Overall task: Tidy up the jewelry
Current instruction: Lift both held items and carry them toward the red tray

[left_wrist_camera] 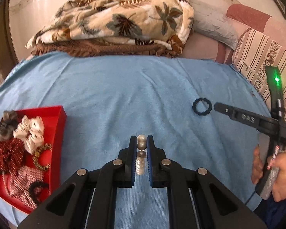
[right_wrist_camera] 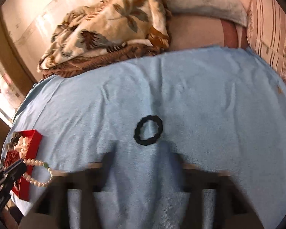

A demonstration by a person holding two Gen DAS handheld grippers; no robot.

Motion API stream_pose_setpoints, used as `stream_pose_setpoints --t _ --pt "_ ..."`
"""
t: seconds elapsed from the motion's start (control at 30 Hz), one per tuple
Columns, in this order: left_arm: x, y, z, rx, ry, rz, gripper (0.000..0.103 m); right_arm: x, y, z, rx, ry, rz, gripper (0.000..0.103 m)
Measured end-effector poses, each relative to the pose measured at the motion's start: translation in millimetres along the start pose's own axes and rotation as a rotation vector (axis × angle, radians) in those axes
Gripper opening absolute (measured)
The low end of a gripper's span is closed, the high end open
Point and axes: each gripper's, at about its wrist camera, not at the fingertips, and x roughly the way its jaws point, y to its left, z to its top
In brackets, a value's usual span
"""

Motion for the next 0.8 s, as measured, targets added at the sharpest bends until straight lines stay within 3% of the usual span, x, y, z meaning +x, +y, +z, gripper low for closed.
stream_pose_setpoints --t 0.23,0.33,0.43,0.47,0.5,0.57,0.8 --pt "45.7 11.1 -13.1 -0.030 0.088 -0.030 0.009 51.5 -6.5 17.1 -0.009 0.067 -0.056 0.068" --pt "56.6 16.0 -13.9 -0.042 0.102 -0.026 0.009 74.7 -11.8 22.5 -0.003 0.105 -0.066 0.058" --pt "63.1 21.1 -13.4 -0.048 0.109 -0.017 0.010 80.1 -10.9 26.9 -0.021 0.094 -0.076 0.038" --pt "64.1 23.5 -13.7 -0.052 0.111 -0.014 0.009 78.5 -10.6 27.6 -0.017 0.096 -0.056 0.017" --pt "64.7 25.8 -13.9 -0.058 0.113 -0.009 0.009 74.9 -9.1 27.9 -0.011 0.100 -0.042 0.011" --pt "63.4 28.9 -13.7 -0.069 0.110 -0.005 0.009 64.2 -3.4 25.7 -0.034 0.073 -0.061 0.009" --pt "28.3 33.6 -12.0 -0.072 0.050 -0.004 0.009 17.4 12.4 10.5 -0.045 0.017 -0.009 0.009"
